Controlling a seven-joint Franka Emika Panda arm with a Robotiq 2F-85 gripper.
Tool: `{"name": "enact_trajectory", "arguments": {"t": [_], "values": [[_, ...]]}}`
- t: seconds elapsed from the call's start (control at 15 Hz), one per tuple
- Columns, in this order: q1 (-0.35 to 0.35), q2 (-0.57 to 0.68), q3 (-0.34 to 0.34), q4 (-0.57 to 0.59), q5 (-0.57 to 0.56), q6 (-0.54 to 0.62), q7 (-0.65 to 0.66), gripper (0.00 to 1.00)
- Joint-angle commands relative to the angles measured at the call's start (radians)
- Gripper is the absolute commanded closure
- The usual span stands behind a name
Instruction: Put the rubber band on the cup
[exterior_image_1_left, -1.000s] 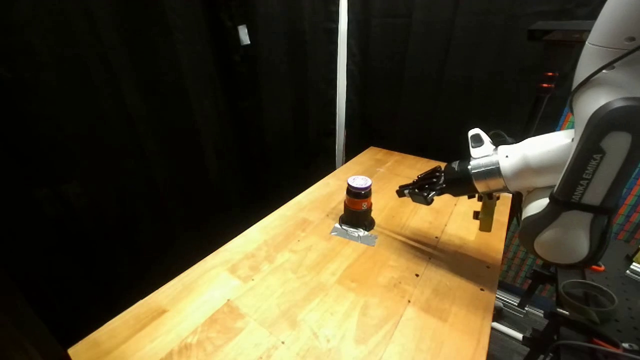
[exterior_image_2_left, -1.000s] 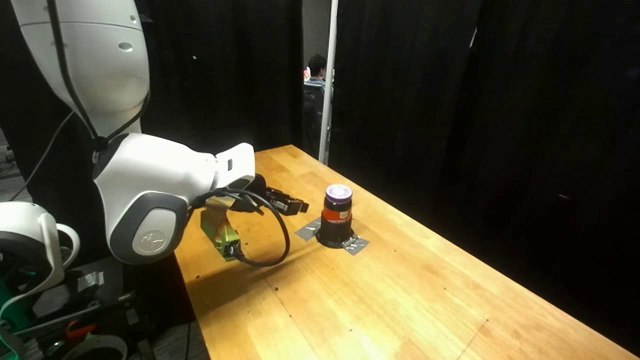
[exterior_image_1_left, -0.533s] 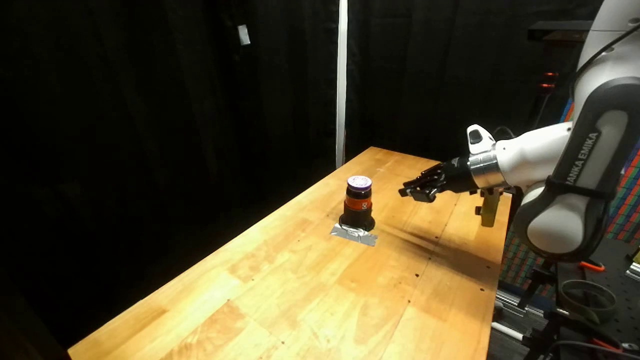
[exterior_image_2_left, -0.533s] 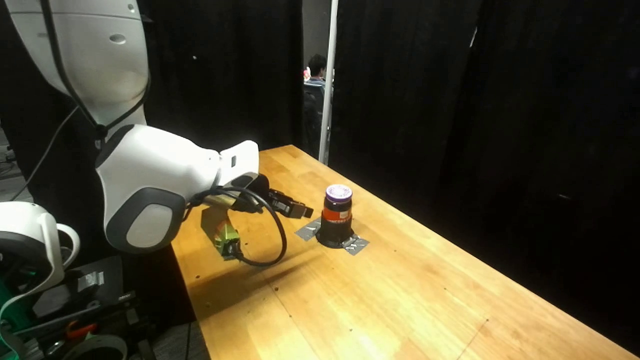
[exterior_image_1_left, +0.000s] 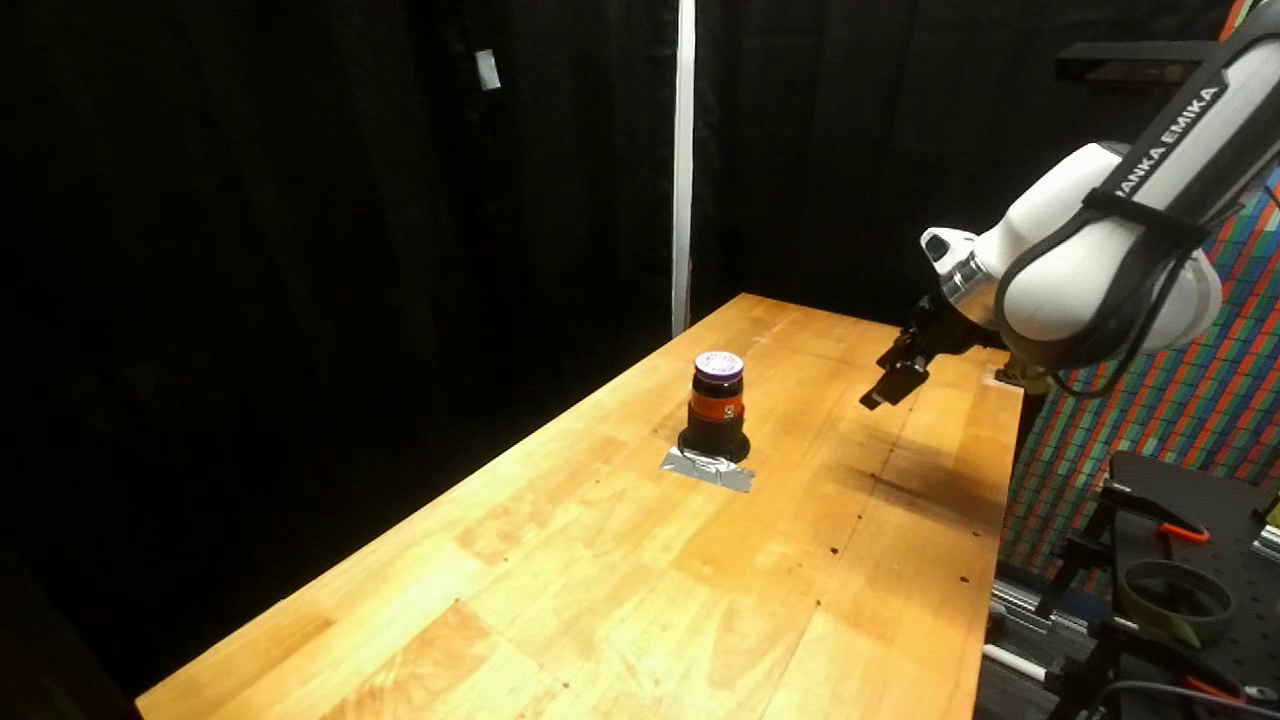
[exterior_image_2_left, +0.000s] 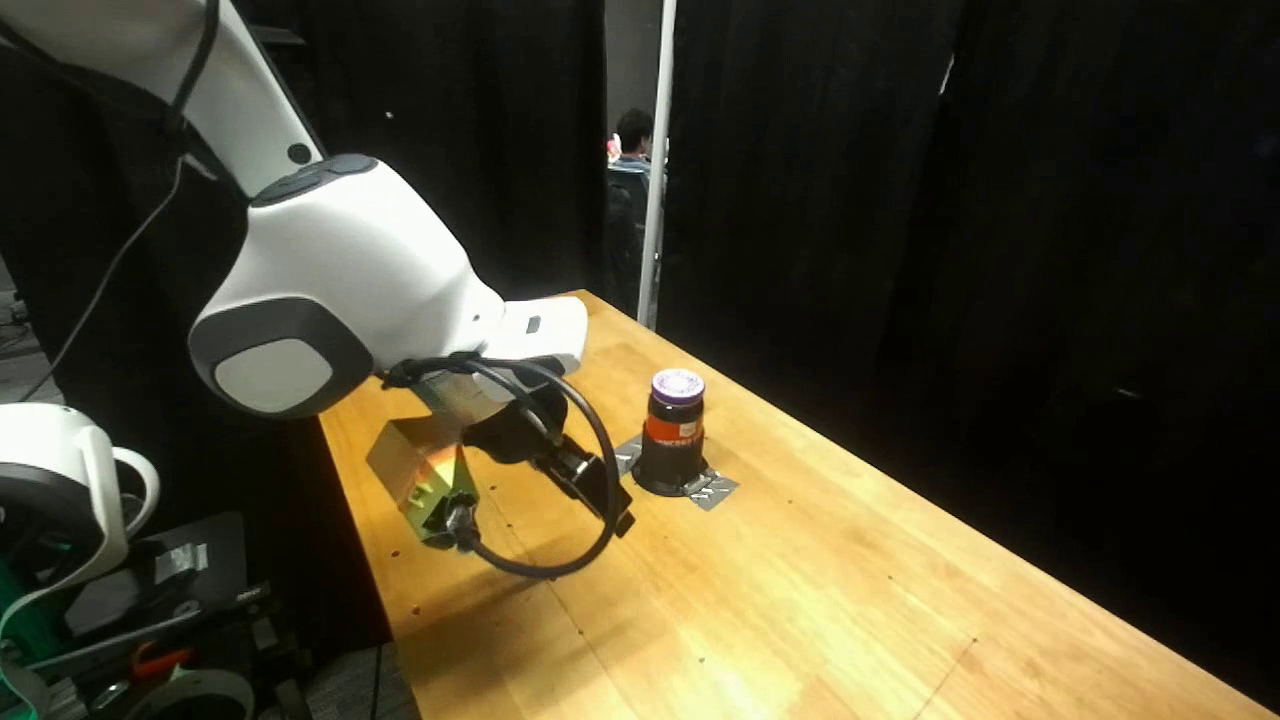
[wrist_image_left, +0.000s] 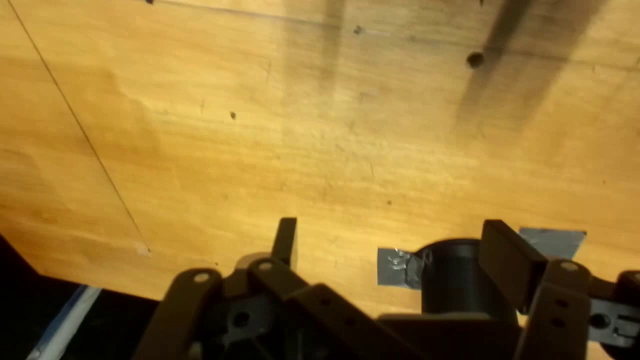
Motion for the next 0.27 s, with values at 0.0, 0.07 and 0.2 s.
{"name": "enact_trajectory", "arguments": {"t": [0.0,0.07,0.2], "values": [[0.194,0.052,-0.233,0.045,0.18,-0.117,-0.227,0.0],[0.245,0.069,-0.29,0.046,0.18,-0.139,-0.23,0.0],[0.355,0.11,-0.417,0.049,0.171,-0.167,-0.196,0.0]]}}
